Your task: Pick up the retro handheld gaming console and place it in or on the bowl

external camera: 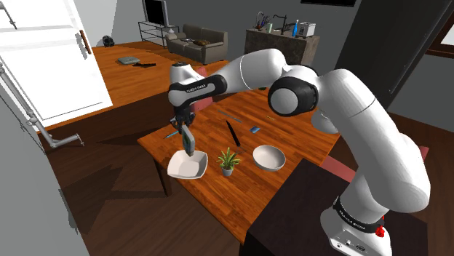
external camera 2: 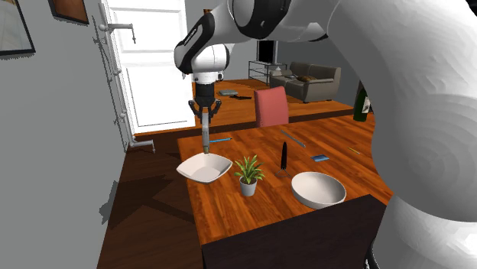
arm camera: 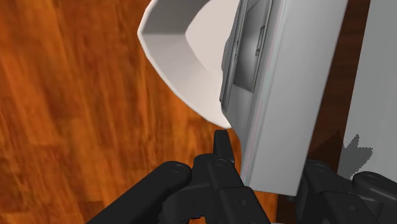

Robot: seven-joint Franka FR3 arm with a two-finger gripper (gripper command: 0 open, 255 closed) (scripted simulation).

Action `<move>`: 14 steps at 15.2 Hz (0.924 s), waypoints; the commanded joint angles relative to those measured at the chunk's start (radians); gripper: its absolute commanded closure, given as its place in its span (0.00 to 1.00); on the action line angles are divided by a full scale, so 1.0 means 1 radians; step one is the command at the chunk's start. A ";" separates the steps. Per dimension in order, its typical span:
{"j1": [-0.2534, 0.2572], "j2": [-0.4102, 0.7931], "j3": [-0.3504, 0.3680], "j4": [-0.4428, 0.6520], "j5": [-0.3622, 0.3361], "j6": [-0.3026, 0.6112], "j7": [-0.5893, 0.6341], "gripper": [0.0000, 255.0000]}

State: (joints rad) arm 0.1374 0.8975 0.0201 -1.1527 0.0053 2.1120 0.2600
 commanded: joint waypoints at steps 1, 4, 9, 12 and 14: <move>-0.001 0.014 0.000 -0.003 0.000 0.018 -0.001 1.00; 0.000 0.037 0.000 -0.004 0.000 0.042 -0.001 1.00; 0.000 0.077 0.000 -0.001 0.000 0.079 -0.002 1.00; 0.000 0.104 -0.001 0.005 0.000 0.100 -0.002 1.00; 0.000 0.117 -0.001 0.009 0.000 0.108 -0.003 1.00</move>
State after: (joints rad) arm 0.1383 1.0079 0.0196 -1.1454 0.0049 2.2149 0.2585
